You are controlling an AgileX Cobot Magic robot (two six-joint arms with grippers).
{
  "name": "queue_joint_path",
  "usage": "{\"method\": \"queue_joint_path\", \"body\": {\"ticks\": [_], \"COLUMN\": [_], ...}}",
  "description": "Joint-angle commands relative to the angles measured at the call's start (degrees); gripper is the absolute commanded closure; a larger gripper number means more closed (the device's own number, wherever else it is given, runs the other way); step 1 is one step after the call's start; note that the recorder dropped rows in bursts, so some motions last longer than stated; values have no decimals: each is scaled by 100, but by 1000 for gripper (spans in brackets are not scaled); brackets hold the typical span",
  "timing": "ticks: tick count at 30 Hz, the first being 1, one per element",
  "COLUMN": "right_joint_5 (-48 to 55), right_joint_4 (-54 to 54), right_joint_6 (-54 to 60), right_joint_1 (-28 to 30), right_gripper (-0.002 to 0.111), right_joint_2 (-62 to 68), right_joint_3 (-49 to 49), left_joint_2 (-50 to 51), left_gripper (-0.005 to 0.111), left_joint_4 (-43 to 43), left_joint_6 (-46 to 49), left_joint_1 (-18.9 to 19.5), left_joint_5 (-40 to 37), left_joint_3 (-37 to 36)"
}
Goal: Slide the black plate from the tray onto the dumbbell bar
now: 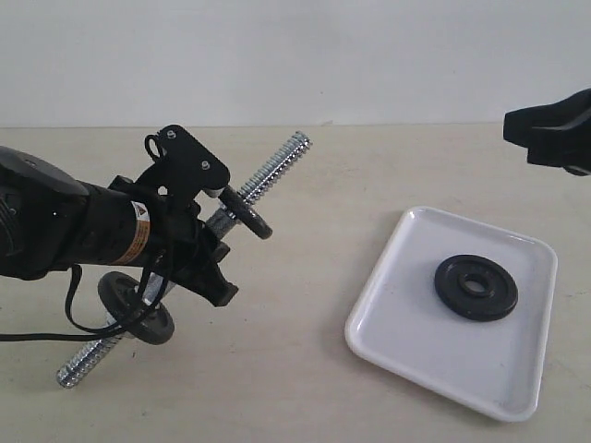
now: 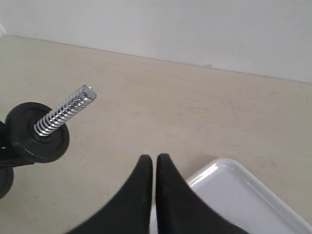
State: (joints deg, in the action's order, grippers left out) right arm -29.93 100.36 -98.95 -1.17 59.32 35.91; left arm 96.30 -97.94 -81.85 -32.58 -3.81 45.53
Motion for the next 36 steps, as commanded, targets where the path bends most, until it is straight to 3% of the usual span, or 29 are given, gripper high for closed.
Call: {"method": "queue_joint_path", "body": {"ticks": [1,15,24,30,36], "right_joint_5": [176,964,2113,2569,1745], "right_joint_4": [-42,-42,-42,-42,-42], "right_joint_6": [616,2720,4211,2424,810], "right_joint_1": [-5,-5,-5,-5,-5], "right_gripper": [109,109,109,109,109], "right_joint_2": [8,8,-41,-92,-92], "right_joint_3": [-27,-27,-27,29,225], "left_joint_2": [-362,-362,-362,-362,-362], "left_gripper": [102,102,102,102,102], "left_joint_4": [-40,-64,-80,-80,-80], "left_joint_6": [57,57,57,57,57], "left_joint_1": [-5,-5,-5,-5,-5], "left_joint_5": [-203,-222,-222,-222,-222], "left_joint_3": [152,152,152,152,152]}}
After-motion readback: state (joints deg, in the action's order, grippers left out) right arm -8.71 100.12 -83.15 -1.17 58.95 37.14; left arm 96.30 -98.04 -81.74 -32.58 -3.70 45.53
